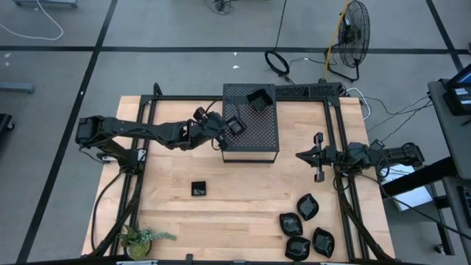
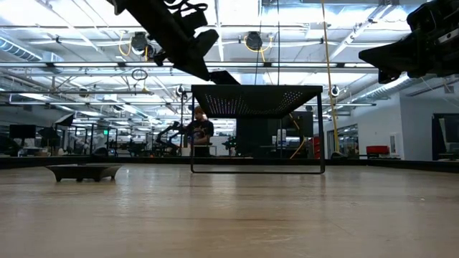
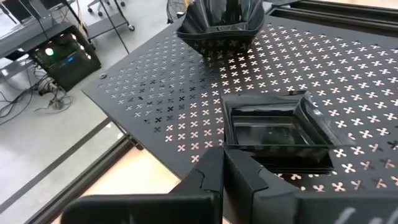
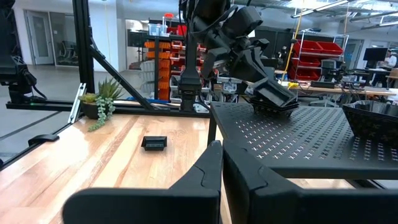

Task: Pick & Place Mini shaped plates
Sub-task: Stack the square plate on top of the square plate on the shelf

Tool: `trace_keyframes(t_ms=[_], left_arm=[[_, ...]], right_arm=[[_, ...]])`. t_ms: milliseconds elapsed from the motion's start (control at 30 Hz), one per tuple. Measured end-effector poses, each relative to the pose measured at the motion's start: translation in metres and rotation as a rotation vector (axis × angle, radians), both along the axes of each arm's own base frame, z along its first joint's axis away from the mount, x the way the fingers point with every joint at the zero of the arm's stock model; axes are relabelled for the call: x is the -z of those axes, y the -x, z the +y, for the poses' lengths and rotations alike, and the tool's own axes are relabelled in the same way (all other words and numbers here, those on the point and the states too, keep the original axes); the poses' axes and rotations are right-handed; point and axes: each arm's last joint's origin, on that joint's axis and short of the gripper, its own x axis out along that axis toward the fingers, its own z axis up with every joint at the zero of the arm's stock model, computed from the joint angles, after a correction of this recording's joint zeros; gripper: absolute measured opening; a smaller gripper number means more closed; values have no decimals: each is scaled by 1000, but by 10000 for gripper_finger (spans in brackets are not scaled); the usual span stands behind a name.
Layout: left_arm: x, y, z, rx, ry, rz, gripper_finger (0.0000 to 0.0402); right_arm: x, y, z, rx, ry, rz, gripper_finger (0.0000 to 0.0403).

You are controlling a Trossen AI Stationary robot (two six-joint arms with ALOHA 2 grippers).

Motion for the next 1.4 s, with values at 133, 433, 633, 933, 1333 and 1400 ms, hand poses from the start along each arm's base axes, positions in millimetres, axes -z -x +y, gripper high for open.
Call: trace_keyframes(t_ms=[133,433,633,933,1333,1400], left_arm=[[0,0,0,-1,0,0,20],[5,4,0,-25,38,36,6],[10,9,1,-70,87,65,18],[17,12,-11,43,207,138,32],[36,36,-81,274,612,423,33],[36,40,-94,284,622,444,33]], right_arm=[[0,0,0,0,0,0,0],[0,0,0,0,0,0,0],[0,0,0,0,0,0,0],[0,0,0,0,0,0,0],[0,0,0,0,0,0,0],[0,0,0,0,0,0,0]])
